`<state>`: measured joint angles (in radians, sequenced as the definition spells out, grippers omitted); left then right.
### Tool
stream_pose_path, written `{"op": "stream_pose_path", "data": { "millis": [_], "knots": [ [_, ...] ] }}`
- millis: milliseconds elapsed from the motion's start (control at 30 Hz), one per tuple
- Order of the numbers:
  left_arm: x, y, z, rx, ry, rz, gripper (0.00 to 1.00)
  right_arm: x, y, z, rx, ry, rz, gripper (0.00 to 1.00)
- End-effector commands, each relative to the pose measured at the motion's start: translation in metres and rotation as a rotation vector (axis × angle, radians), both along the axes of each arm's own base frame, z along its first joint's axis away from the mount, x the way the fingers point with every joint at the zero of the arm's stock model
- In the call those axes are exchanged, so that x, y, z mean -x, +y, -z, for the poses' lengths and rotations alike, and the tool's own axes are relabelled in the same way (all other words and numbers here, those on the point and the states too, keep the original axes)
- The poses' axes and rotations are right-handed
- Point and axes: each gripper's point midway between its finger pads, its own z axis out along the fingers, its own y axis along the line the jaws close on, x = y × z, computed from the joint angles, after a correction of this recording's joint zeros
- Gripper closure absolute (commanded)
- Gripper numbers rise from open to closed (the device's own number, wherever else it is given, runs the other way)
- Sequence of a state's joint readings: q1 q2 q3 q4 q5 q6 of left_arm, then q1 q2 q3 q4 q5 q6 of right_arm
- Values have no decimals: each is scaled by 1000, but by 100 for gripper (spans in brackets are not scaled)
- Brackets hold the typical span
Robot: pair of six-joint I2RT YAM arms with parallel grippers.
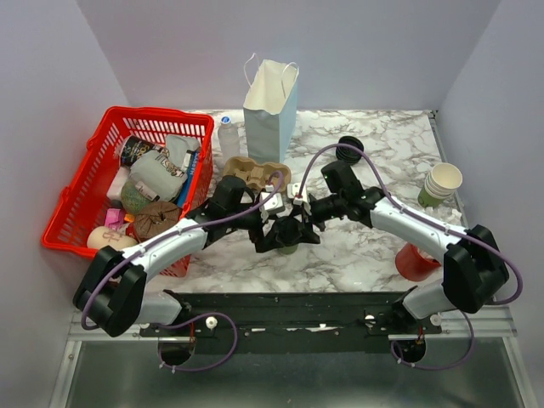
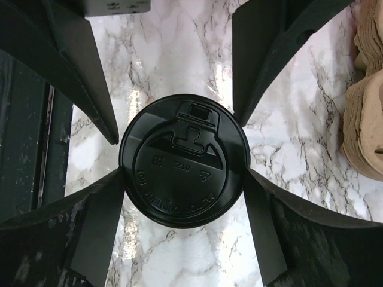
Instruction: Pack the takeout coffee
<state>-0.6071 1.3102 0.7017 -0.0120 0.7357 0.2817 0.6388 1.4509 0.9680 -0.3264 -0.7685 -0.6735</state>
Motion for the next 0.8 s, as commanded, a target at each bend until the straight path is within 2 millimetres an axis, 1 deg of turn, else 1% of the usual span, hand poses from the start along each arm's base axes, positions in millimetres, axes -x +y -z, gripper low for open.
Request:
{"op": "stream_pose_path", "data": {
  "millis": [0, 133, 233, 467, 500, 667, 767],
  "knots": [
    [1, 1, -21, 23, -29, 45, 1, -4, -3, 5, 29, -2, -28, 17],
    [-4, 3, -19, 11, -44, 49, 2, -4, -2, 9, 41, -1, -46, 17],
    [-7, 1, -17, 7, -31, 53, 3, -4, -2, 12, 49, 5, -55, 18],
    [-12, -2, -13, 6, -4, 51, 9, -1, -5, 20, 75, 30, -63, 18],
    [-13, -2, -12, 5, -5, 50, 12, -1, -5, 19, 75, 32, -64, 19],
    [-19, 1, 1, -37, 5, 28, 20, 2, -6, 27, 93, 61, -68, 20],
    [-18, 2, 17, -88, 44, 32, 25, 3, -7, 33, 109, 92, -66, 21]
  ]
}}
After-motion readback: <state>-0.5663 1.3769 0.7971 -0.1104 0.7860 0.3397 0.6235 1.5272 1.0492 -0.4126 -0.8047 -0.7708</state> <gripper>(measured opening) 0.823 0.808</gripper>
